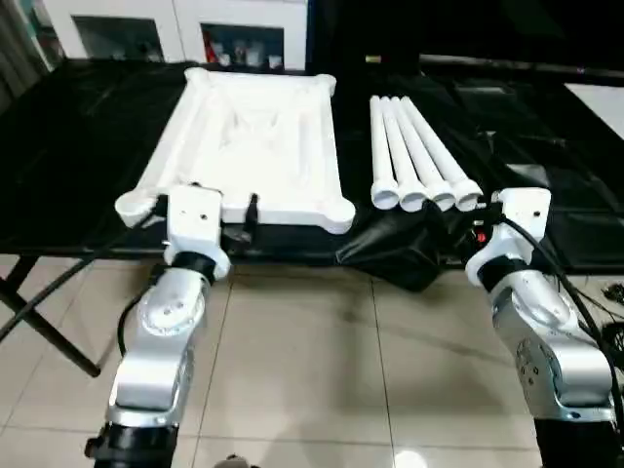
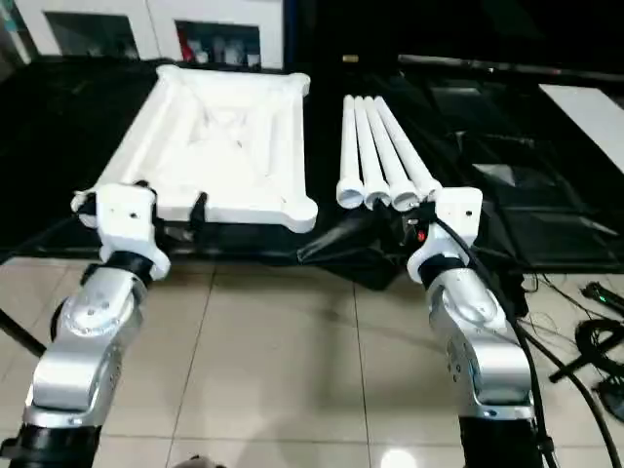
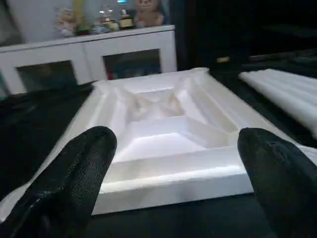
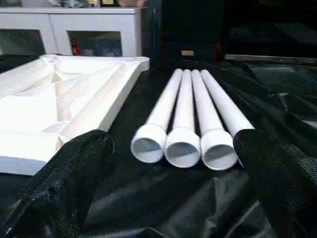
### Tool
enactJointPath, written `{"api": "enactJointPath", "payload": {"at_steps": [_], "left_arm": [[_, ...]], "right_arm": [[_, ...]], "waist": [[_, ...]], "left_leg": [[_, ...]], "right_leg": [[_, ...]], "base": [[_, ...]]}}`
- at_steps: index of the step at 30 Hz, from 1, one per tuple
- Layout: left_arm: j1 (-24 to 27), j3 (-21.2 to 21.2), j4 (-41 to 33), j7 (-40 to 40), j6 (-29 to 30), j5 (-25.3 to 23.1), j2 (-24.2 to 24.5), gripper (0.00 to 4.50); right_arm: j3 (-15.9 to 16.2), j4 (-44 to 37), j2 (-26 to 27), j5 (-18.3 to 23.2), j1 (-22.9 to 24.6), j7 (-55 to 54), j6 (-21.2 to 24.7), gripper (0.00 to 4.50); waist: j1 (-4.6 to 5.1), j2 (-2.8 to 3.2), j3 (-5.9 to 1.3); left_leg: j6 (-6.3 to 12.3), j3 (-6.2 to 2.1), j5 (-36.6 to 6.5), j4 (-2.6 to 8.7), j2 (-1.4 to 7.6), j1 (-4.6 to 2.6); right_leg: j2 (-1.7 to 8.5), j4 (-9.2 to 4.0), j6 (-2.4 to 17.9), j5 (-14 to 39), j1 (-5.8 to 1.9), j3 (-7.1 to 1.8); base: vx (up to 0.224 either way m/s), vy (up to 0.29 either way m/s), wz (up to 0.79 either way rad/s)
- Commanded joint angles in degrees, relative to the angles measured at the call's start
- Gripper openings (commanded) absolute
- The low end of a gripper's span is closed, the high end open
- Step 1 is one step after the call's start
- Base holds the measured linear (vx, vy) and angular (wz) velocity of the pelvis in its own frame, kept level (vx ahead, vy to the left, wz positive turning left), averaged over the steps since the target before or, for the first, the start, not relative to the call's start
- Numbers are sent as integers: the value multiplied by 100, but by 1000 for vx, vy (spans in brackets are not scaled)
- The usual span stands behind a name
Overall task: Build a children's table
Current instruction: Move to table
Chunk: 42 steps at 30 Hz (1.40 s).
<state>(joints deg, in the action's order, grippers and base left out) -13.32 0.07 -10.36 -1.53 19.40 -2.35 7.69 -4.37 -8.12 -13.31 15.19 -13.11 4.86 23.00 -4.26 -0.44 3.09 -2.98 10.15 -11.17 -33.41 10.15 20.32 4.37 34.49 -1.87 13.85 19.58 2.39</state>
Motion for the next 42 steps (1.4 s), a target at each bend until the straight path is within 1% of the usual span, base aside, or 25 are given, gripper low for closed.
{"api": "enactJointPath", "payload": {"at_steps": [1,3,4,6,8,11,12,13,15,16,17,18,19,23,25,27,29,30,32,34,35,36,38,40,42], "left_arm": [[-91,-63,-10,40,119,-12,-36,449],[-96,-77,6,39,117,-13,-51,449],[-85,-123,39,1,122,-13,-57,449],[-67,-165,55,-31,134,-30,-69,449],[-53,-181,46,-34,160,-58,-92,449],[-75,-172,60,-22,175,-69,-96,449],[-85,-157,65,-24,182,-66,-85,449],[-103,-116,77,-13,183,-53,-79,449],[-122,-62,106,11,168,-31,-79,449],[-120,-57,111,14,164,-29,-76,449],[-118,-52,116,18,159,-26,-73,449],[-100,-40,115,34,142,-16,-78,449],[-98,-36,113,41,143,-11,-89,449],[-87,-41,135,37,135,5,-116,449],[-80,-34,163,27,111,-3,-132,449],[-102,-21,224,23,77,-6,-143,449],[-109,-21,239,14,63,-4,-142,449],[-128,-23,275,9,42,3,-138,449],[-149,-29,320,-23,15,32,-120,449],[-166,-35,352,-35,6,43,-118,449],[-166,-35,352,-35,6,43,-118,449],[-181,-48,377,-85,-5,58,-114,449],[-196,-51,406,-129,-23,60,-116,449],[-209,-58,430,-164,-40,67,-119,449],[-222,-69,454,-190,-59,74,-123,449]], "right_arm": [[1,29,-74,-166,-63,-46,54,450],[-14,31,-70,-238,-60,-104,47,450],[-65,32,-35,-226,-60,-158,79,450],[-143,40,29,-172,-66,-214,112,450],[-209,80,129,-93,-116,-285,135,450],[-194,97,218,-43,-190,-280,99,450],[-158,100,233,-72,-223,-257,87,450],[-89,117,241,-125,-269,-215,38,450],[-77,147,289,-97,-317,-208,81,450],[-59,153,292,-111,-321,-196,91,450],[-41,158,294,-125,-324,-184,102,450],[23,183,290,-171,-322,-127,148,450],[35,196,288,-181,-325,-100,143,450],[64,182,271,-154,-329,-40,325,450],[102,152,253,-142,-314,-26,420,450],[84,158,289,-103,-294,-25,402,450],[85,161,295,-113,-286,-27,391,450],[88,166,303,-139,-276,-28,361,450],[91,140,323,-212,-256,-50,341,450],[61,135,360,-205,-245,-51,355,450],[61,135,360,-205,-245,-51,355,450],[36,131,384,-211,-223,-91,351,450],[29,134,393,-207,-214,-119,345,450],[23,131,397,-209,-209,-139,341,450],[18,124,395,-217,-203,-148,335,450]], "waist": [[43,21,-195],[47,33,-196],[-17,-40,-196],[-45,39,-328],[9,116,-387],[156,268,-460],[333,339,-537],[417,225,-612],[263,67,-424],[215,-167,-358],[215,-167,-358],[-133,-389,-321],[-145,-425,-310],[-113,-199,-167],[47,123,-192],[287,297,-392],[332,266,-385],[364,191,-371],[400,15,-346],[212,-383,-364],[-19,-357,-378],[-61,-331,-416],[-68,-184,-317],[78,232,-267],[384,302,-407]], "left_leg": [[12,-71,-3043,482,176,-334],[26,-66,-3090,491,166,-418],[326,-145,-2678,535,50,-14],[1154,-214,-1196,373,-55,281],[1577,-278,-514,266,-99,341],[2536,-705,754,233,-159,-180],[3575,-1349,1415,166,38,-883],[3587,-1621,2421,74,807,-1292],[3140,-1145,2037,284,719,-766],[2446,-702,579,224,147,-503],[2446,-702,579,224,147,-503],[1417,-327,-1129,-574,-603,30],[940,-509,-691,-808,-488,284],[528,-532,-81,-417,-208,242],[458,-629,-1218,376,209,-29],[591,-1201,-2521,554,635,-844],[1154,-1280,-2172,503,630,-874],[1839,-1111,-1538,450,525,-821],[2118,-846,-1067,406,305,-683],[1497,-319,-1569,18,-340,-86],[1152,-401,-1024,-606,-387,181],[780,-490,-476,-714,-342,398],[534,-519,-100,-586,-188,437],[574,-560,-493,297,179,6],[964,-1158,-1596,434,633,-767]], "right_leg": [[198,-709,693,3055,-125,-82],[198,-768,677,3201,-133,-71],[323,-814,570,3156,-489,43],[523,-933,485,2583,-827,223],[492,-958,573,1932,-965,469],[-88,-592,651,647,-795,781],[-330,21,415,970,-131,779],[-12,489,130,1334,481,313],[200,723,-319,309,652,-114],[248,79,5,-424,393,-323],[248,79,5,-424,393,-323],[838,-653,-173,1947,-390,-1124],[865,-565,153,2636,-645,-1056],[653,-748,1359,2883,-551,-600],[83,-525,1185,2571,-504,-21],[-69,311,849,1130,99,136],[-70,549,359,654,332,143],[-8,625,17,191,508,149],[124,306,63,-270,496,24],[538,-454,377,728,-252,-503],[1110,-711,892,2114,-630,-910],[1009,-612,1241,2130,-773,-830],[900,-622,1857,1611,-664,-587],[97,-409,1394,1728,-327,103],[-74,385,818,982,256,186]], "base": [[0,0,0],[0,0,0],[68,22,19],[77,23,31],[108,20,54],[181,18,65],[194,-38,52],[88,-94,27],[33,-105,17],[9,-131,7],[9,-131,7],[86,-116,13],[86,-77,3],[86,-35,-2],[119,93,2],[155,109,-1],[124,74,5],[107,47,3],[100,-7,2],[101,-81,3],[97,-86,3],[107,-56,-2],[119,-33,-3],[120,51,0],[134,88,1]]}}
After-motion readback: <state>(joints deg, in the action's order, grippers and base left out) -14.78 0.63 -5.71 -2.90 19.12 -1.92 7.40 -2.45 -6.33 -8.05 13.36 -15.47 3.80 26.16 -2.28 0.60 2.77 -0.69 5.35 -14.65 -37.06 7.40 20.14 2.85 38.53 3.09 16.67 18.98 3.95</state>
